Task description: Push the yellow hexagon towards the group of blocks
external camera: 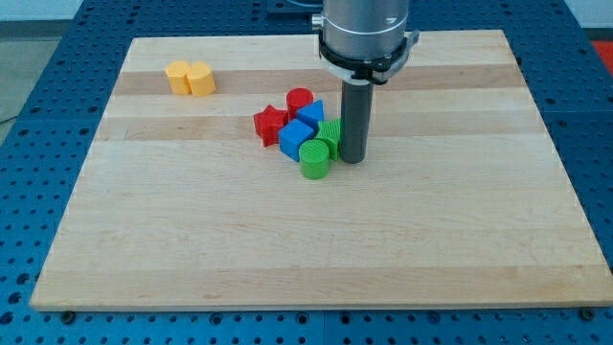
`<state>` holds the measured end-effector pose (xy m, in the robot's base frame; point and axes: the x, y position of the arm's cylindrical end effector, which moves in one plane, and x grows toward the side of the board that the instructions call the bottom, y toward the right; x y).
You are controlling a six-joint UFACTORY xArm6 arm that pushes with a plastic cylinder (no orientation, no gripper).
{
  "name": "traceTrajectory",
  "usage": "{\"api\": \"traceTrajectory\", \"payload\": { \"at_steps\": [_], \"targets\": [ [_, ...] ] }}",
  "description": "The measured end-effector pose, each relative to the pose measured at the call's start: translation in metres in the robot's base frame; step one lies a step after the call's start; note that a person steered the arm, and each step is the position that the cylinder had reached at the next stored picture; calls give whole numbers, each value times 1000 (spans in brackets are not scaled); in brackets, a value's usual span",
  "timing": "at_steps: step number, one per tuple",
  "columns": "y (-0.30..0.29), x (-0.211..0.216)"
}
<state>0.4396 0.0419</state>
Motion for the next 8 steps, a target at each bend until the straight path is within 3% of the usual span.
{"api": "traceTrajectory", "payload": {
  "at_steps": [2, 6, 7, 8],
  "targets": [
    [49, -48],
    [-217, -208],
    [-281, -215],
    [-293, -184]
  ]
}}
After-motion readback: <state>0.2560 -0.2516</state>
